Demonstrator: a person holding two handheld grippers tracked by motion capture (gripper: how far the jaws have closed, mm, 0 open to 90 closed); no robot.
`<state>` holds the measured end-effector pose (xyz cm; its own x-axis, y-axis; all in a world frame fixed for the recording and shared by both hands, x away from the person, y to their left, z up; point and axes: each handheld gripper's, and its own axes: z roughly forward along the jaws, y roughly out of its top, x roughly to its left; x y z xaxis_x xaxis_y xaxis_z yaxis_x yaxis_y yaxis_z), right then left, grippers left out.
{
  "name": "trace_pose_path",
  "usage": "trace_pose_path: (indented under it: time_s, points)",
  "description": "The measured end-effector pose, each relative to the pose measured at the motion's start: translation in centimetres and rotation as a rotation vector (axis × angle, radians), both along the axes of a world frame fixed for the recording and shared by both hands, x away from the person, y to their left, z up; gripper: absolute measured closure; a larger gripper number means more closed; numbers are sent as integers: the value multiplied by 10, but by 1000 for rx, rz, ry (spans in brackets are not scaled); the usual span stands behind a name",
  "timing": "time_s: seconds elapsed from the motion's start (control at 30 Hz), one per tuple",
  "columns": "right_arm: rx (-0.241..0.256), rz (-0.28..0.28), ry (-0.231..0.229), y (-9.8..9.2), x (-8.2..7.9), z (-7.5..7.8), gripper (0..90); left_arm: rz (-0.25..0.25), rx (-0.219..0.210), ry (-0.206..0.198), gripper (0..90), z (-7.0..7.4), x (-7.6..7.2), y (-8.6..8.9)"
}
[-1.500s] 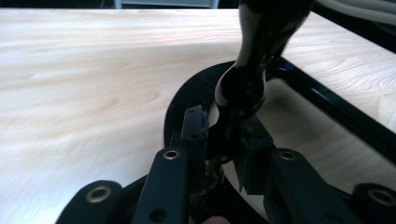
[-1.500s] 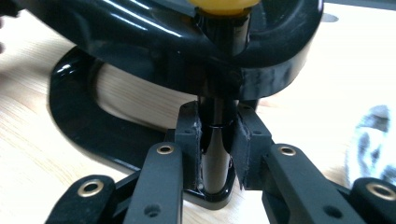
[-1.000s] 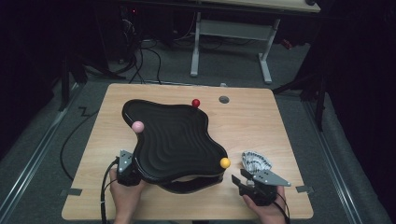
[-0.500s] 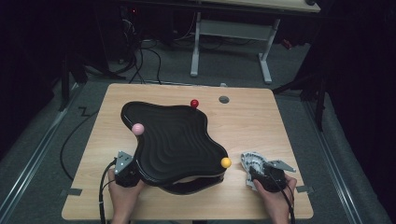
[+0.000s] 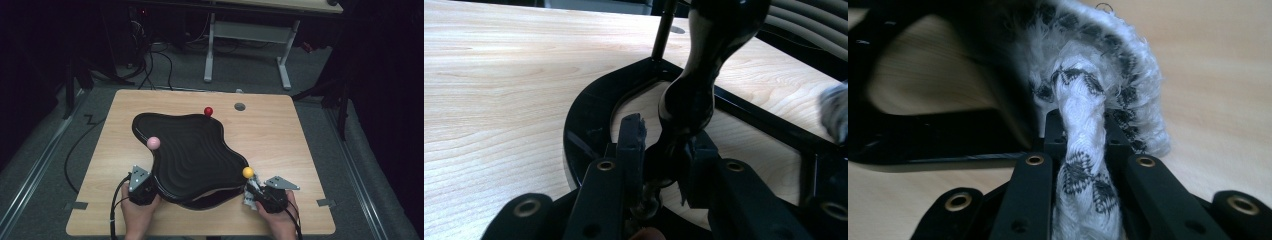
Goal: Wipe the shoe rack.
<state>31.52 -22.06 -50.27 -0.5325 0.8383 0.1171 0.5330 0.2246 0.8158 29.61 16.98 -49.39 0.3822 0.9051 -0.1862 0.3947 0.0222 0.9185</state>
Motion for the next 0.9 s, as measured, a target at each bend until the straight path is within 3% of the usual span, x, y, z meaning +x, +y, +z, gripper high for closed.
trace_pose_path:
  time_s: [0.13, 0.23, 0.37, 0.43, 0.5, 0.57, 0.73, 0.9]
  points:
    - [50, -26, -59, -3, -18, 21, 792, 6, -9, 9, 749, 0, -1, -1]
    - [37, -32, -74, -2, -29, 23, 791, 3, -7, 10, 749, 1, -1, -2]
    - [-17, -62, 17, 7, -24, 0, 788, 13, -6, 14, 749, 1, -2, -4]
    - [-3, -81, 43, 6, -20, -5, 787, 15, -10, 15, 749, 1, -2, -4]
    - [53, -104, 52, 1, -20, 0, 787, 13, -16, 16, 749, 1, -2, -3]
    - [96, -113, 13, -7, -22, 11, 787, 13, -14, 17, 749, 1, -1, -3]
    - [106, -169, -132, -21, -28, 43, 787, 13, -14, 17, 749, 1, -1, -3]
    - [204, -71, -287, -11, -43, 77, 786, 12, -9, 16, 748, 1, -1, -4]
